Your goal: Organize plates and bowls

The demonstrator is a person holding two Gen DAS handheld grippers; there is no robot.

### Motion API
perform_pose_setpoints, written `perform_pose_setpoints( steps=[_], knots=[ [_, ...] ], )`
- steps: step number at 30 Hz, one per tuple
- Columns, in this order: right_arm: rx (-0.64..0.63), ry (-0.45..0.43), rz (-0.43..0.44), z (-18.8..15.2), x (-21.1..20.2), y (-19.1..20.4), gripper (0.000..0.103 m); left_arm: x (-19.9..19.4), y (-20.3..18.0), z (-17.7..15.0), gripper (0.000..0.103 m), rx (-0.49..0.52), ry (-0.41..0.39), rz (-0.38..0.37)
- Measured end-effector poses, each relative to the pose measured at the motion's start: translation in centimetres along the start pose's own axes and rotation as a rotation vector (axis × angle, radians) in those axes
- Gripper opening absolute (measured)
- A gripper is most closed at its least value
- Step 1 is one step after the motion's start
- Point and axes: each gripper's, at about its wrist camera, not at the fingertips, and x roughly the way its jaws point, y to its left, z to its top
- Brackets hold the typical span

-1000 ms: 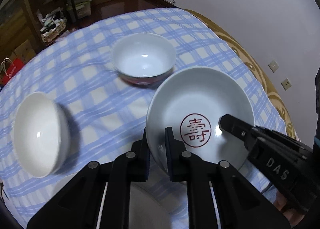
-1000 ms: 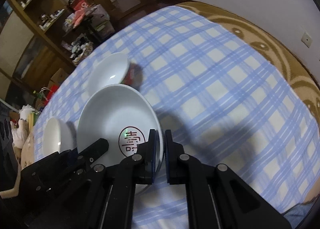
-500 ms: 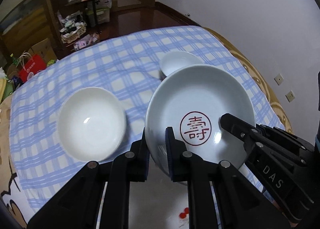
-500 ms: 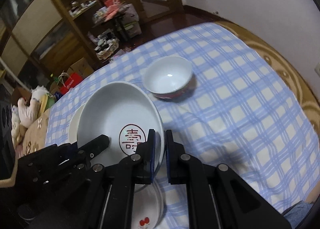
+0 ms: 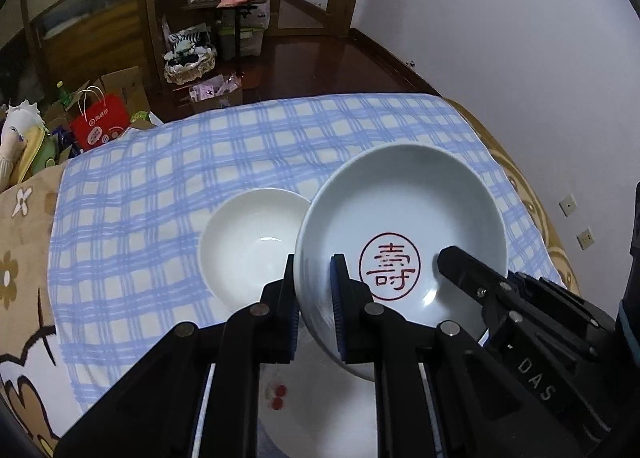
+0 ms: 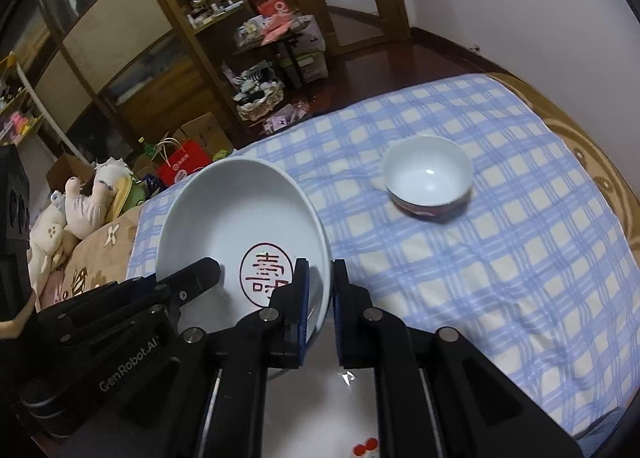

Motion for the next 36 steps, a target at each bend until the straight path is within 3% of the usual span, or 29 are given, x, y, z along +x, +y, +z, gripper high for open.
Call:
perform_pose_setpoints(
  steps=[8, 14, 22, 36],
  knots=[
    [-0.038, -0.013, 0.001, 1.7, 1.2, 2.8, 0.010, 0.0, 3.0, 0.2, 0.014, -0.009, 0.011, -0.028],
    [-0.070, 0.007, 0.011, 1.9, 3.2, 4.2, 0.010, 1.1, 4.4, 0.2, 0.014, 0.007, 0.010, 0.005],
    [-0.077, 0.058, 0.002, 1.2, 6.6, 4.0, 0.010, 3.9, 5.3, -0.5, 0.015, 0.032, 0.032, 0.009],
    [-0.075, 0.086, 0.040, -0.1, 9.7, 3.0, 0.010, 7.4, 7.0, -2.2, 0.014, -0.035, 0.061, -0.015]
  ],
)
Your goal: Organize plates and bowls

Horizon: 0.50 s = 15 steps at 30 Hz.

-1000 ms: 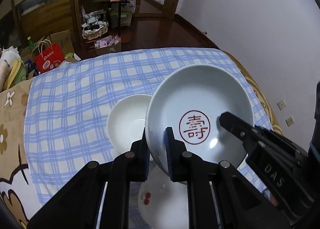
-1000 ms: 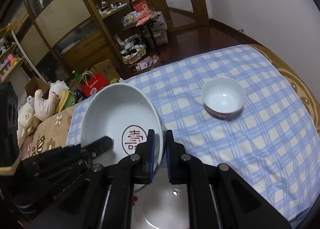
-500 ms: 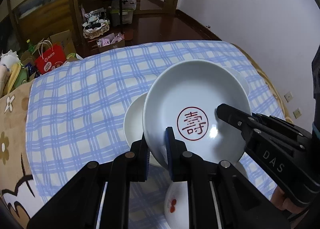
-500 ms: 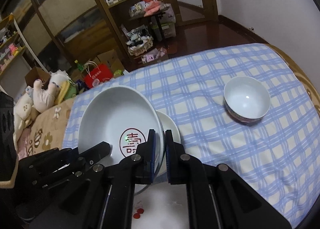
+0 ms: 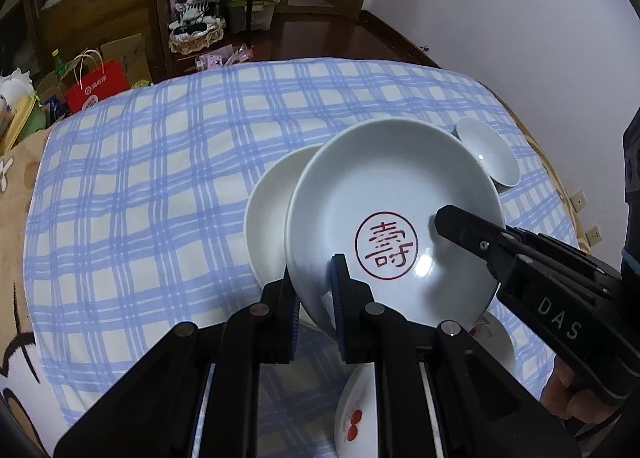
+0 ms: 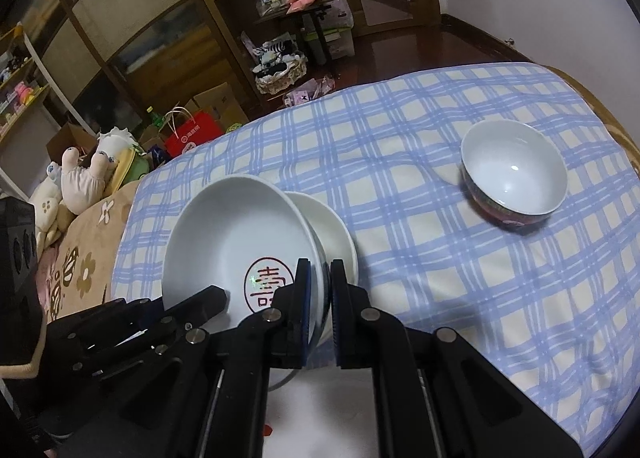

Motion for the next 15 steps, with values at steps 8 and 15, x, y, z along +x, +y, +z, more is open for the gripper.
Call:
perform_pose_setpoints(
  steps=[8, 15],
  knots=[
    [0.007, 0.011, -0.021, -0.7, 1.7, 0.2, 0.010, 1.6, 0.8, -0.8, 0.015, -0.007, 0.012, -0.008],
    [0.000, 0.003, -0.016, -0.8, 1.9, 0.2, 0.010, 1.4, 0.7, -0.7, 0.015, -0.012, 0.005, -0.001]
  ],
)
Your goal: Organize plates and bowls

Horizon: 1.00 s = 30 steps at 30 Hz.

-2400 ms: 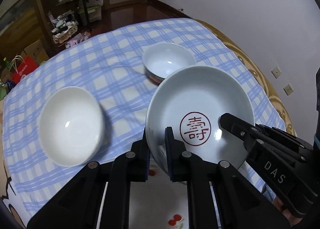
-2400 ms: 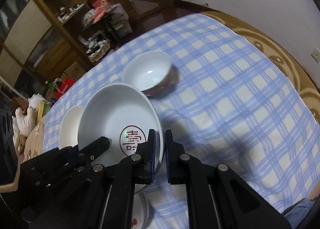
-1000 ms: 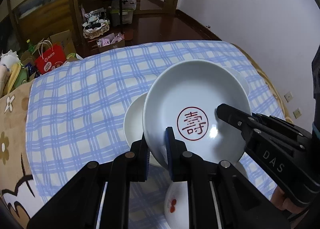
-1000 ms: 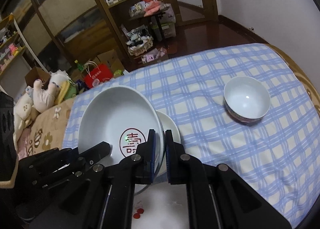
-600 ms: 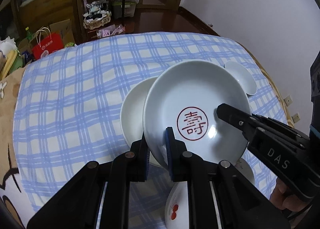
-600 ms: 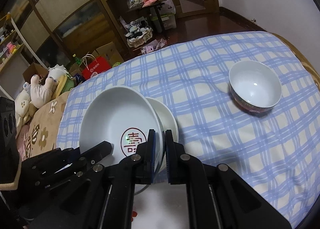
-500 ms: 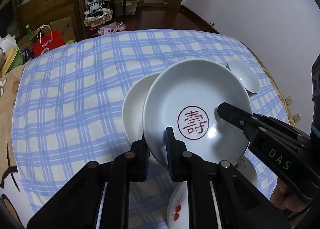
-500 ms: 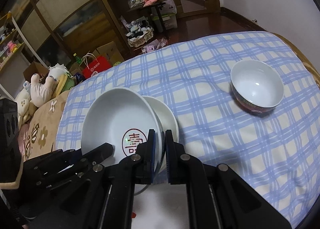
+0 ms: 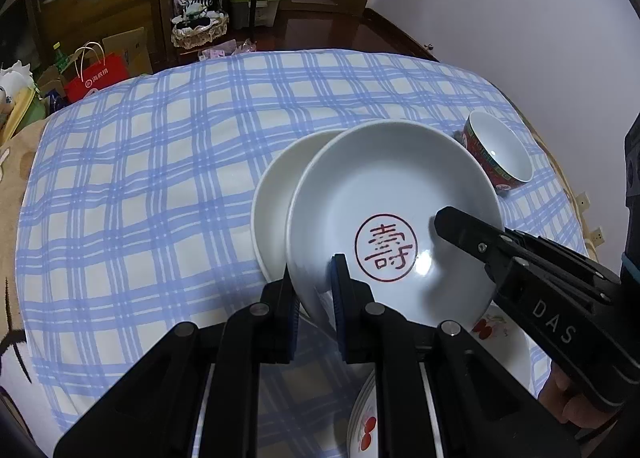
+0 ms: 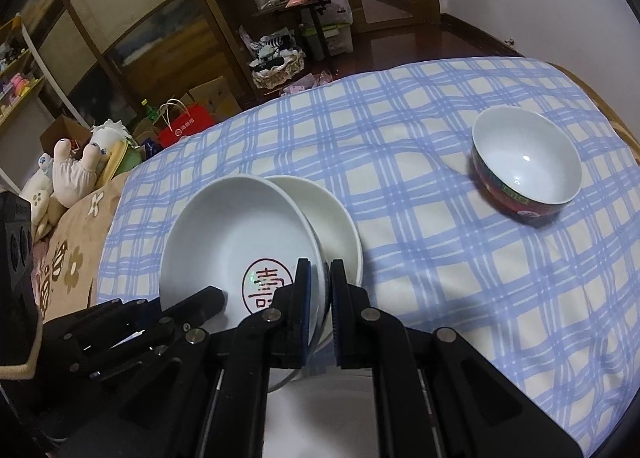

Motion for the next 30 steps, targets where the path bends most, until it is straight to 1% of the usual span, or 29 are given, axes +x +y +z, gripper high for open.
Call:
perform_pose_setpoints(
  steps=[6, 15, 21, 30],
  knots=[
    [0.019, -0.003, -0.011, -0.2, 0.2, -0.4, 0.010, 0.5, -0.6, 0.2, 0.015, 0.014, 0.001, 0.017],
    [0.040, 0.004, 0.006, -0.1, 0.9, -0.9, 0.010, 1.2, -0.5, 0.7, 0.015, 0.017, 0.009, 0.030],
    [0.042, 0.004, 0.024, 0.0, 1.3, -0.8, 0.011, 1.4, -0.3, 1.1, 0.015, 0.010, 0.009, 0.030],
    [0.030, 0.013, 0.018, 0.2, 1.7, -0.9, 0.011, 1.7, -0.5, 1.2, 0.015, 0.030, 0.013, 0.046]
  ],
)
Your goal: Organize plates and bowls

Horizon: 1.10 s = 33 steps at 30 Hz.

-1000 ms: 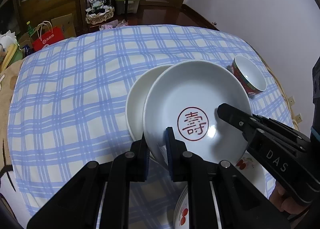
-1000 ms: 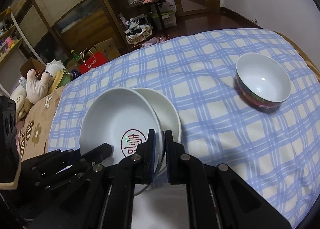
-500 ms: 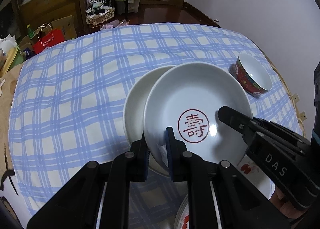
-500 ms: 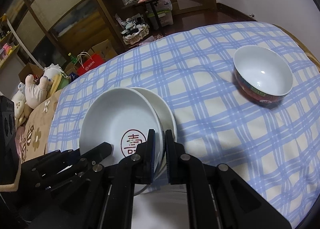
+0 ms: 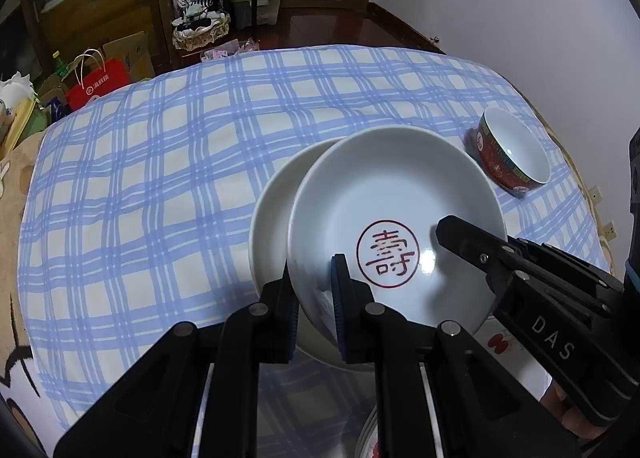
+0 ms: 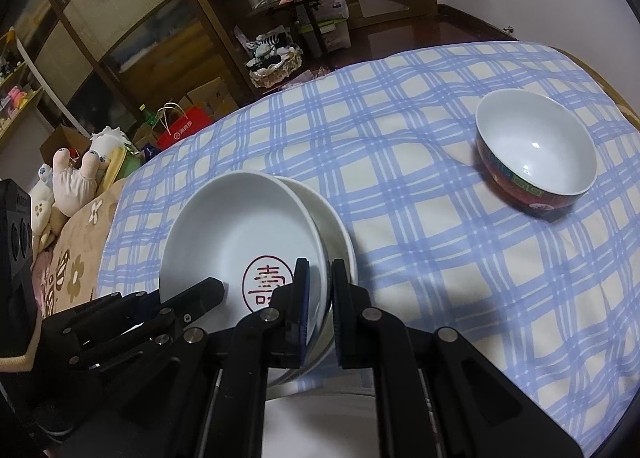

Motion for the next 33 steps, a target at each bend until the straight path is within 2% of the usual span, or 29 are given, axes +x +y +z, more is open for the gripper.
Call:
perform_pose_setpoints(
  steps=[17, 28, 33],
  knots=[
    [-0.013, 0.013, -0.012, 0.16, 0.39, 0.11, 0.012, 0.30, -0.34, 0.00, 0.016, 0.019, 0.006, 0.019],
    [-0.027, 0.016, -0.023, 0.05, 0.42, 0.46, 0.015, 0.50, 0.35, 0.31, 0.016, 0.008, 0.031, -0.005],
    [-0.008, 0.008, -0.002, -0.27, 0.37, 0.21, 0.014, 0.70, -0.39, 0.19, 0.021, 0.037, 0.034, 0.013]
  ],
)
